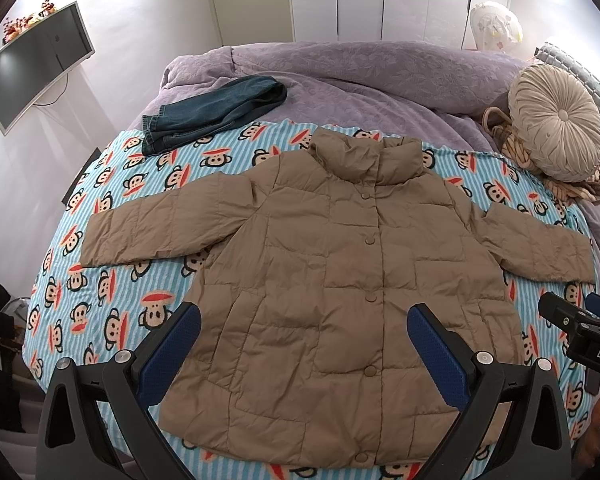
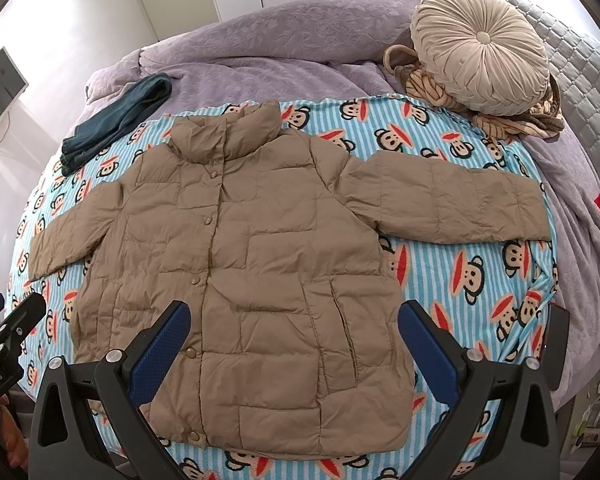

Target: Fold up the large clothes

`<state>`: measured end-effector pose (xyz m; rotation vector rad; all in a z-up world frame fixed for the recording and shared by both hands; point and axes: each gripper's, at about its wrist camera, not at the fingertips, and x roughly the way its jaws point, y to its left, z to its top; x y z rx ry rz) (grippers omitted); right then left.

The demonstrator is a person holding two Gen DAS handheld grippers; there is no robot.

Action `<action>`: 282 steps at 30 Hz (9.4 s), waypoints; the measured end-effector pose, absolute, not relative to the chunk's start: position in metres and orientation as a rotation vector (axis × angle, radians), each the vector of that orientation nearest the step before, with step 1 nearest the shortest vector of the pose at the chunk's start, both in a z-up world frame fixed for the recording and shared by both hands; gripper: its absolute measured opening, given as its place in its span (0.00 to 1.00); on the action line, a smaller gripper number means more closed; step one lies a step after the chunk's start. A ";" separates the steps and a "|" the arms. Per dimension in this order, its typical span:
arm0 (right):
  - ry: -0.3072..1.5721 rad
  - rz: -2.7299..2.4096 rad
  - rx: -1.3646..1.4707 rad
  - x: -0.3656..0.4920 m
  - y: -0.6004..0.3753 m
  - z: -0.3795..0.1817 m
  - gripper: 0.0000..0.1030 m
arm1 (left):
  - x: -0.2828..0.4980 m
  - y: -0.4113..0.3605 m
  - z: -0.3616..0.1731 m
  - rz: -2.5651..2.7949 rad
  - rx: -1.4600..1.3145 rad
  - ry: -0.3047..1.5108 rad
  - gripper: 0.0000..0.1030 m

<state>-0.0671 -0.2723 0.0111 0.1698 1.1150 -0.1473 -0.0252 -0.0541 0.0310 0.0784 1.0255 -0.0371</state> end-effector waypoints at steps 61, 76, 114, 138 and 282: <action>1.251 0.196 0.418 0.162 -0.017 -0.172 1.00 | 0.218 0.342 -0.200 0.111 -0.795 0.905 0.15; 1.290 0.352 0.556 0.210 0.019 -0.234 0.20 | 0.215 0.193 -0.066 -0.328 -0.497 0.782 0.15; 1.009 0.118 0.046 0.094 -0.142 -0.127 0.91 | 0.178 0.066 -0.124 -0.118 0.067 0.913 0.98; 1.123 -0.065 0.839 0.118 -0.266 -0.215 0.08 | 0.240 0.099 -0.139 -0.095 -0.064 1.000 0.76; 1.263 0.253 0.510 0.108 -0.242 -0.172 0.70 | 0.208 0.007 -0.166 -0.539 -0.627 1.231 1.00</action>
